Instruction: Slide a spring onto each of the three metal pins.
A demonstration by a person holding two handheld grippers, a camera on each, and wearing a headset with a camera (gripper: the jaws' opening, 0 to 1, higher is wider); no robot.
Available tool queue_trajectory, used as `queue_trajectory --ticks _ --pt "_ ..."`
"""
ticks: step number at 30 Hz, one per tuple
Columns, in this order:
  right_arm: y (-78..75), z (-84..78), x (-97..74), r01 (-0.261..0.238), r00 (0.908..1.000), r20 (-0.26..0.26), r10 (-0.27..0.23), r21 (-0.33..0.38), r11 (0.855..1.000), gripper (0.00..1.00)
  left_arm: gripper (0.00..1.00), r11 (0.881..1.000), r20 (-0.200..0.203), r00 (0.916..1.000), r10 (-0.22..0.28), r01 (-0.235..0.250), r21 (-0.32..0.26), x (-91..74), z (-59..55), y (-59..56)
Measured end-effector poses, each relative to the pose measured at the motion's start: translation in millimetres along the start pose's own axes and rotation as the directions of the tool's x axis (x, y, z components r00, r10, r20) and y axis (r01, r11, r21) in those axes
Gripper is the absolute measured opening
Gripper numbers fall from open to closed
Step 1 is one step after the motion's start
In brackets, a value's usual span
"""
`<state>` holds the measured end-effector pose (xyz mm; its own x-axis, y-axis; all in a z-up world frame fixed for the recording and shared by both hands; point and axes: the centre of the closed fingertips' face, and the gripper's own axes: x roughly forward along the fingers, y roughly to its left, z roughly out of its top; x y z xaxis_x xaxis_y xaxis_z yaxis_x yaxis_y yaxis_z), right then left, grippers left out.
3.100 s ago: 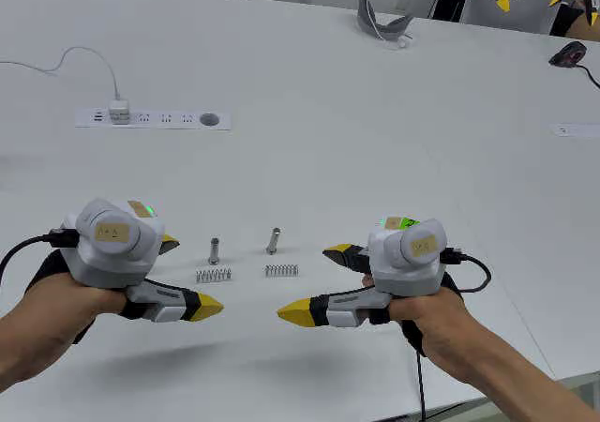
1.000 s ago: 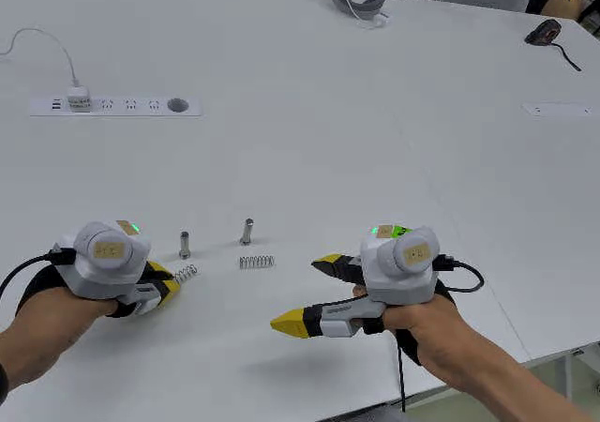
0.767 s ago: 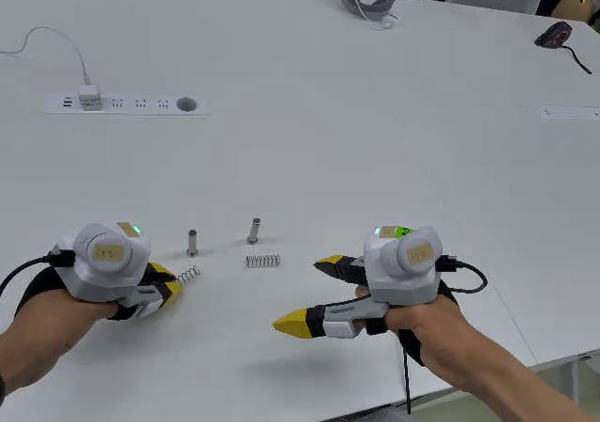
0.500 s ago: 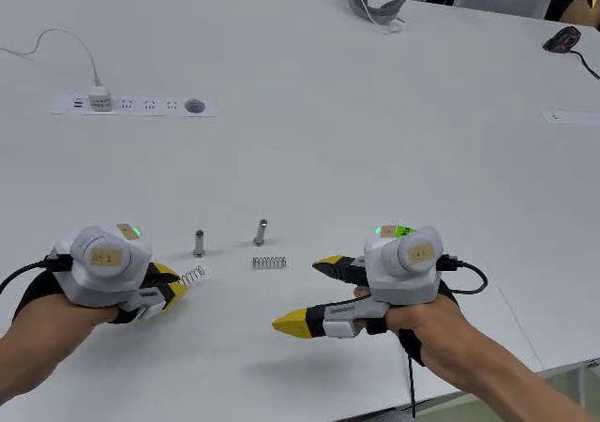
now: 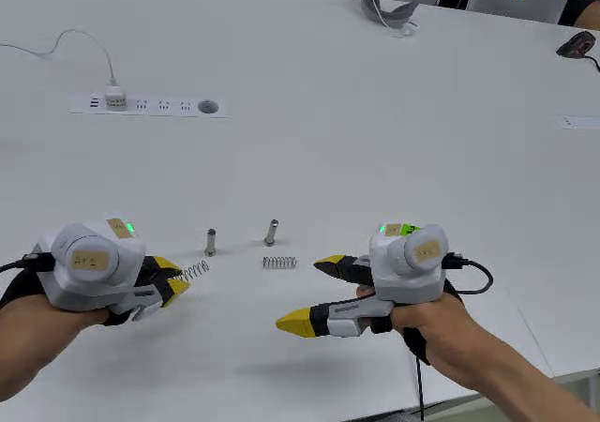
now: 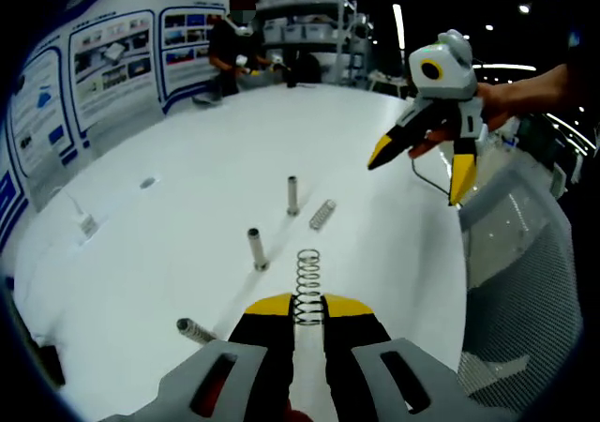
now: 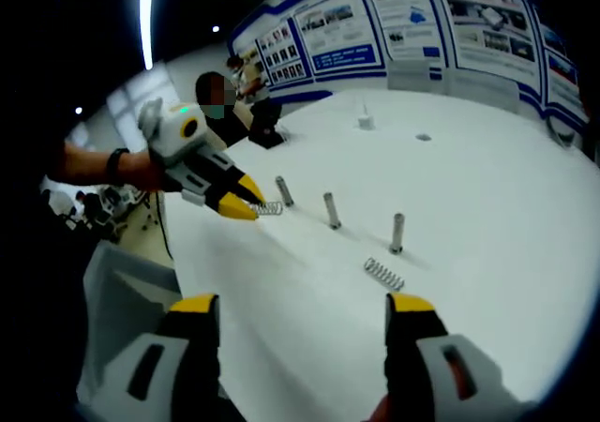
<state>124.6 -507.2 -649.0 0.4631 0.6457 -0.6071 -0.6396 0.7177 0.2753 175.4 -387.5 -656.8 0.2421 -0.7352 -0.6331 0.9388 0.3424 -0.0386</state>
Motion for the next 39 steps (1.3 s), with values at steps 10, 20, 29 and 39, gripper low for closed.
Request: queue_trajectory --ticks 10,20,29,39 --pt "7.9 10.9 8.1 -0.032 0.9994 0.014 0.032 -0.010 0.999 0.72 0.10 0.999 0.035 0.9994 0.008 -0.009 0.032 -16.7 14.5 -1.1" --pt "19.2 22.7 15.0 -0.078 0.9962 0.035 0.079 -0.025 0.997 0.68 0.10 0.999 0.053 0.9985 0.009 -0.011 0.048 -21.4 20.0 2.9" --pt "30.5 46.3 24.7 -0.138 0.9842 0.116 0.133 0.036 0.990 0.59 0.10 0.998 0.054 0.9985 -0.006 0.002 0.063 -20.4 24.9 -1.9" --pt "39.5 68.8 33.4 -0.202 0.9660 0.182 0.184 0.088 0.975 0.46 0.10 0.995 0.056 0.9980 -0.028 0.023 0.093 -17.6 35.3 -11.4"
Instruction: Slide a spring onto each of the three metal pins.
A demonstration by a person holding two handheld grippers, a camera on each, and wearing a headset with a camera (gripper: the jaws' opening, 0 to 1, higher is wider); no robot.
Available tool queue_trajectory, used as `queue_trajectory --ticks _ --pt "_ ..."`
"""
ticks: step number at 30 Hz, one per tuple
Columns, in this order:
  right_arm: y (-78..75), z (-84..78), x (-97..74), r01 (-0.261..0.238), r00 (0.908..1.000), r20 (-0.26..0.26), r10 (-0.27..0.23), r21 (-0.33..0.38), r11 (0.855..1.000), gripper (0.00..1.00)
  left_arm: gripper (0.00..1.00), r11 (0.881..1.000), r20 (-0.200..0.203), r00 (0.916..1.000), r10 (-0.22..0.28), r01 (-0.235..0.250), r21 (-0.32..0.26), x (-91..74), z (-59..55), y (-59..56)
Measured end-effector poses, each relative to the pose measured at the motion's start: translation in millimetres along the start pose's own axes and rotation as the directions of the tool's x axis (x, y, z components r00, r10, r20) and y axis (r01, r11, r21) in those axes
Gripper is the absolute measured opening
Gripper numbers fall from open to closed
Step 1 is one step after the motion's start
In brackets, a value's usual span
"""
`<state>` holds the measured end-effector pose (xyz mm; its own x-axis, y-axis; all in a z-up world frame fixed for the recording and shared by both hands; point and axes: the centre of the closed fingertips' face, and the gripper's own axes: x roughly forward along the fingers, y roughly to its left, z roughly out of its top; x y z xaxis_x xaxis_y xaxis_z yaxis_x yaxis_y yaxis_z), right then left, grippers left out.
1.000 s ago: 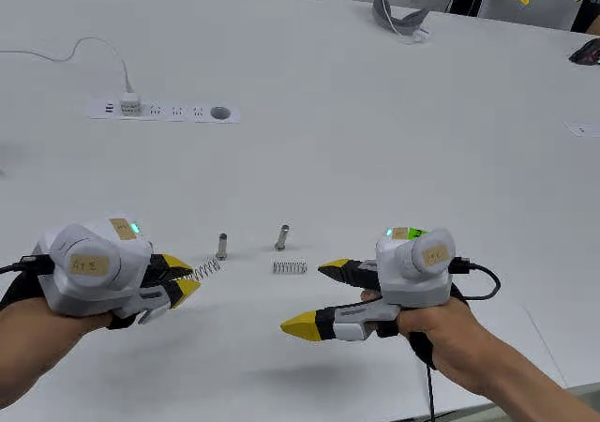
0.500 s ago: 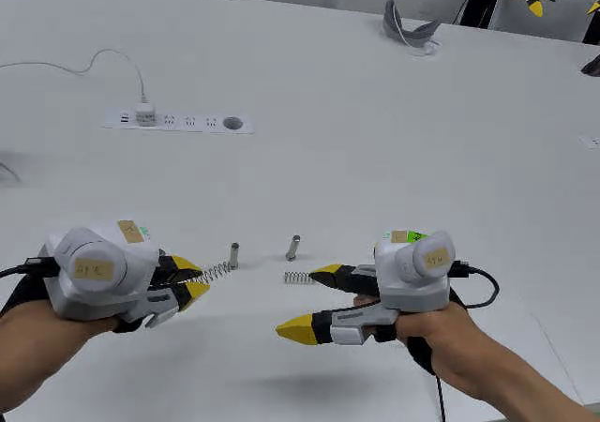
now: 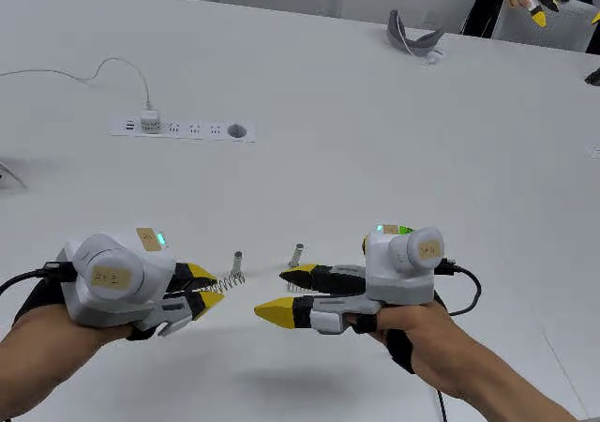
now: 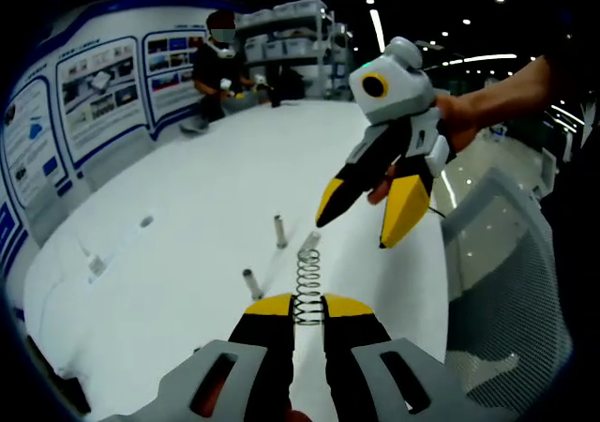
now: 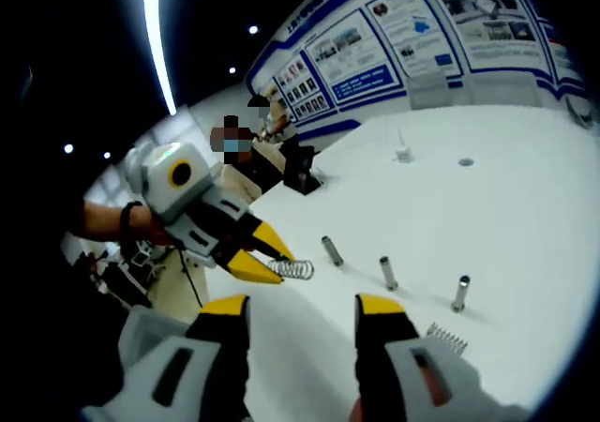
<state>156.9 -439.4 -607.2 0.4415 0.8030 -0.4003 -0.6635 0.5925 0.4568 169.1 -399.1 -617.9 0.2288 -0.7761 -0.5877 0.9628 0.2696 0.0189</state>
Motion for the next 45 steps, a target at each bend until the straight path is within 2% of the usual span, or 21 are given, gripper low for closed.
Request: queue_trajectory --ticks 6,12,15,24,37,42,45 --pt "6.7 9.4 6.1 -0.039 0.9988 0.030 0.038 0.044 0.998 0.31 0.10 1.000 0.015 0.9998 -0.014 0.014 0.020 -0.7 10.4 -8.1" --pt "9.9 10.3 12.1 -0.059 0.9979 0.030 0.057 0.076 0.995 0.28 0.10 0.999 0.026 0.9993 -0.026 0.025 0.034 -0.7 16.3 -13.4" --pt "14.4 12.5 12.4 -0.079 0.9963 0.041 0.076 0.088 0.993 0.24 0.10 0.999 0.026 0.9993 -0.028 0.027 0.035 -0.3 16.6 -13.1" --pt "15.5 17.1 9.8 -0.093 0.9945 0.057 0.087 0.105 0.990 0.16 0.10 0.999 0.024 0.9992 -0.033 0.032 0.041 -0.4 16.7 -14.3" --pt "20.5 20.0 9.7 -0.103 0.9947 0.002 0.103 0.038 0.994 0.12 0.10 0.997 0.027 0.9980 -0.057 0.056 0.047 5.7 19.3 -20.1" --pt "21.5 21.8 7.6 -0.105 0.9934 -0.047 0.104 -0.023 0.994 0.12 0.10 0.997 0.042 0.9967 -0.070 0.068 0.033 7.9 22.6 -21.0" --pt "21.9 23.0 5.4 -0.113 0.9899 -0.095 0.105 -0.076 0.991 0.12 0.10 0.997 0.054 0.9955 -0.078 0.076 0.028 8.7 25.5 -22.3"
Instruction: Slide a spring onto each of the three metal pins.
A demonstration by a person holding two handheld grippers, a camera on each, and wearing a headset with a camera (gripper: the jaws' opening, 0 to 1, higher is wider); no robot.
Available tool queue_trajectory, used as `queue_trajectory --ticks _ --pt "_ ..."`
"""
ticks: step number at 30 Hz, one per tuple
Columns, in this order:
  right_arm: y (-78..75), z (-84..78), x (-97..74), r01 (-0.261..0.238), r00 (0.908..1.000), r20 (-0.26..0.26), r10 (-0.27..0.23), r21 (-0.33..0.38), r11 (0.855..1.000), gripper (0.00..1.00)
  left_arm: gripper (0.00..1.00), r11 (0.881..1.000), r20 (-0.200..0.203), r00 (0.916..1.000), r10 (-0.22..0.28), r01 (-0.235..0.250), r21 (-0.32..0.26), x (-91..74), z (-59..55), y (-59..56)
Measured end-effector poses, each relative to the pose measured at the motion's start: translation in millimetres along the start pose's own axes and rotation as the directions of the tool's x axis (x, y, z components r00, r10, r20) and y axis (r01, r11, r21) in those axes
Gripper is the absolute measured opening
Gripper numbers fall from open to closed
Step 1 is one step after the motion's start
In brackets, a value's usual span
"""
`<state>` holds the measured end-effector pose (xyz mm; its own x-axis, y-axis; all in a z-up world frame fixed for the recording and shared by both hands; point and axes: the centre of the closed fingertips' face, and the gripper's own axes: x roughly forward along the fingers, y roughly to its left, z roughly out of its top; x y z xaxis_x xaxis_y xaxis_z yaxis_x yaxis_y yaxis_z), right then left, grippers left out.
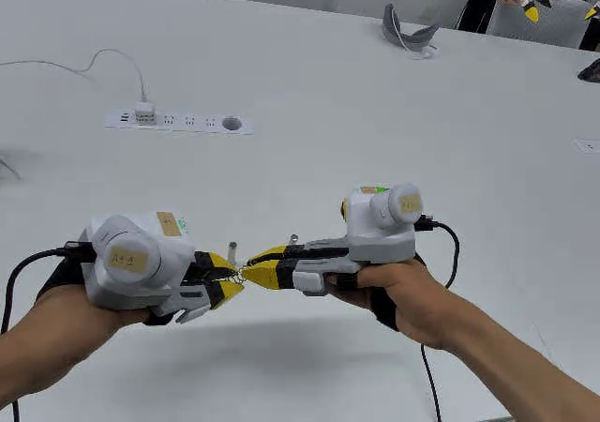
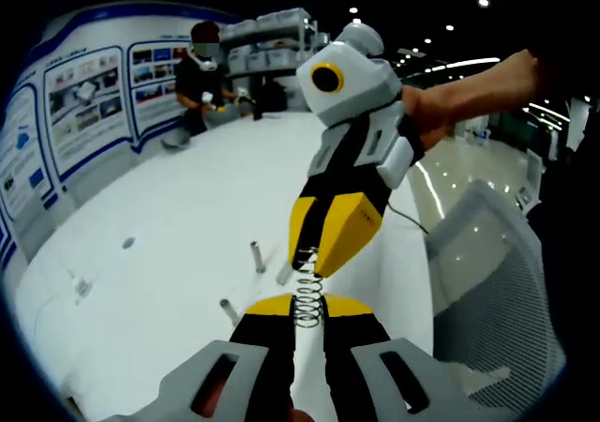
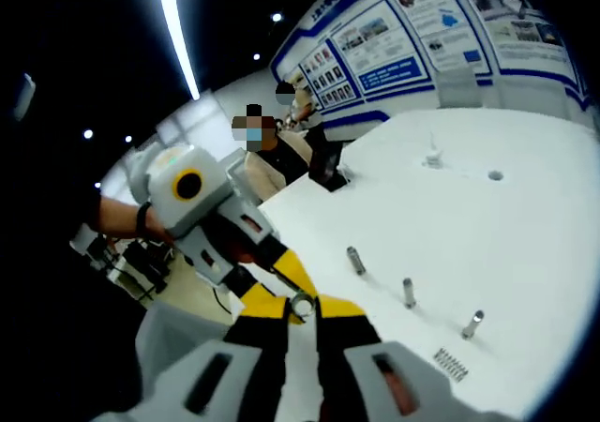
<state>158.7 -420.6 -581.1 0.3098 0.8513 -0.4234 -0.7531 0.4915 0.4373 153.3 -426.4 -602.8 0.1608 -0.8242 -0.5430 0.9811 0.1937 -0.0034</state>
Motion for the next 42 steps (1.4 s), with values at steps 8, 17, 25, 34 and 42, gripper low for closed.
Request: queue_trajectory --ticks 8,17,25,34,42 --pt "1.7 2.2 -4.6 -0.018 0.9935 -0.114 -0.002 -0.171 0.985 0.12 0.10 1.000 0.025 0.9997 -0.008 0.009 -0.002 2.9 7.5 0.2" --pt "11.4 -1.2 -9.0 -0.110 0.9675 -0.251 0.029 -0.319 0.941 0.12 0.10 0.999 0.051 0.9973 -0.053 0.052 0.017 0.6 15.3 -8.2" --pt "18.9 -1.5 -10.0 -0.195 0.9256 -0.378 0.021 -0.428 0.883 0.12 0.10 0.996 0.081 0.9931 -0.085 0.083 0.026 0.9 22.4 -14.2" --pt "23.3 0.3 -13.8 -0.277 0.8751 -0.484 -0.002 -0.504 0.818 0.12 0.10 0.994 0.105 0.9888 -0.106 0.103 0.034 -0.4 33.1 -18.3" --pt "22.2 -3.5 -13.7 -0.284 0.8677 -0.497 -0.009 -0.510 0.812 0.12 0.10 0.995 0.114 0.9884 -0.100 0.098 0.021 0.0 30.0 -18.6"
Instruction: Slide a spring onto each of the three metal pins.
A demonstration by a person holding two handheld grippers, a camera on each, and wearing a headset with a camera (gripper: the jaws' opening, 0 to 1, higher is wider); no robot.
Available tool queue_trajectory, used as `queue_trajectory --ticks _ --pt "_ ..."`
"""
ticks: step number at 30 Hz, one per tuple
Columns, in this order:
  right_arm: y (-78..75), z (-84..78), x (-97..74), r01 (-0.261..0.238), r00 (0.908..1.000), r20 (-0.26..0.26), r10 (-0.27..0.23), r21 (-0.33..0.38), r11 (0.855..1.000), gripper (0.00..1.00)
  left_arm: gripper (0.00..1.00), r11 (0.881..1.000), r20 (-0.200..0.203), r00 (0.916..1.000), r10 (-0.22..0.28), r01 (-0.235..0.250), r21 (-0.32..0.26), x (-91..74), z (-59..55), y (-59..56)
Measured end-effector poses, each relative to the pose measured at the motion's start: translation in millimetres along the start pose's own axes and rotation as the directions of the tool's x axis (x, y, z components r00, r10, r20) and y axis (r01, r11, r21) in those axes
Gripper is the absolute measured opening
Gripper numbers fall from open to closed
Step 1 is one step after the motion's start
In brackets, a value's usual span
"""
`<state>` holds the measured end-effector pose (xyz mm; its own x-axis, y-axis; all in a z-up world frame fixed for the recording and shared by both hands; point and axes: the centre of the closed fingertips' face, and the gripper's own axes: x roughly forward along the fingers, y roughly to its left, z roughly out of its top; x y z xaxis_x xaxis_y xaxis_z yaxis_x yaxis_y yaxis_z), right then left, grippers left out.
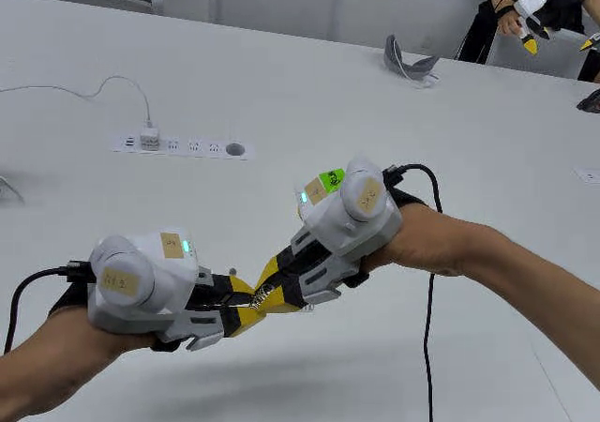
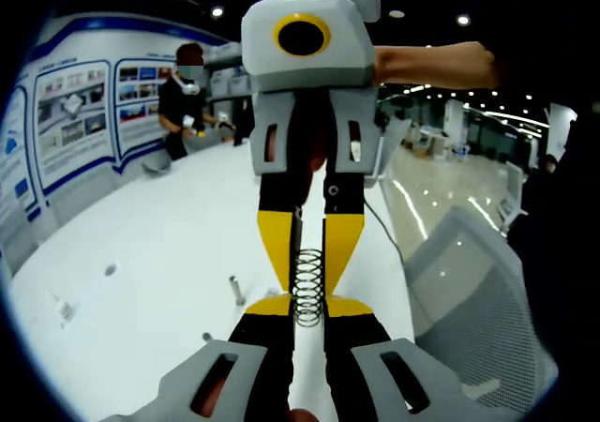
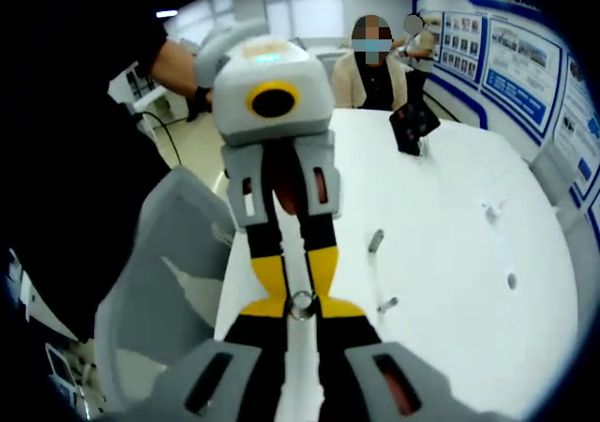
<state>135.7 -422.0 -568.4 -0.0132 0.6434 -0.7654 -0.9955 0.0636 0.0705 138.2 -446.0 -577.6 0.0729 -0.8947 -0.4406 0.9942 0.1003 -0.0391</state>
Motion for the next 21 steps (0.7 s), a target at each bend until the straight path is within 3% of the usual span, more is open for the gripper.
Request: queue_trajectory --ticks 4,7,12,21 --pt "-0.3 -1.3 2.1 0.005 1.0000 0.002 -0.005 0.004 1.000 0.12 0.12 1.000 0.002 1.0000 0.007 -0.007 -0.005 0.5 -2.2 0.6" --pt "0.0 -4.4 5.3 0.001 1.0000 0.005 -0.001 0.012 1.000 0.12 0.24 1.000 -0.016 0.9998 0.008 -0.008 -0.029 0.4 -7.4 1.4" --pt "-1.5 -10.3 5.0 0.015 0.9998 0.009 -0.016 0.030 0.999 0.12 0.30 0.998 -0.023 0.9993 0.031 -0.032 -0.049 -5.2 -13.4 6.0" --pt "-2.4 -14.0 3.7 0.027 0.9995 0.013 -0.028 0.051 0.998 0.12 0.34 0.993 -0.033 0.9961 0.081 -0.084 -0.083 -17.6 -23.5 18.2"
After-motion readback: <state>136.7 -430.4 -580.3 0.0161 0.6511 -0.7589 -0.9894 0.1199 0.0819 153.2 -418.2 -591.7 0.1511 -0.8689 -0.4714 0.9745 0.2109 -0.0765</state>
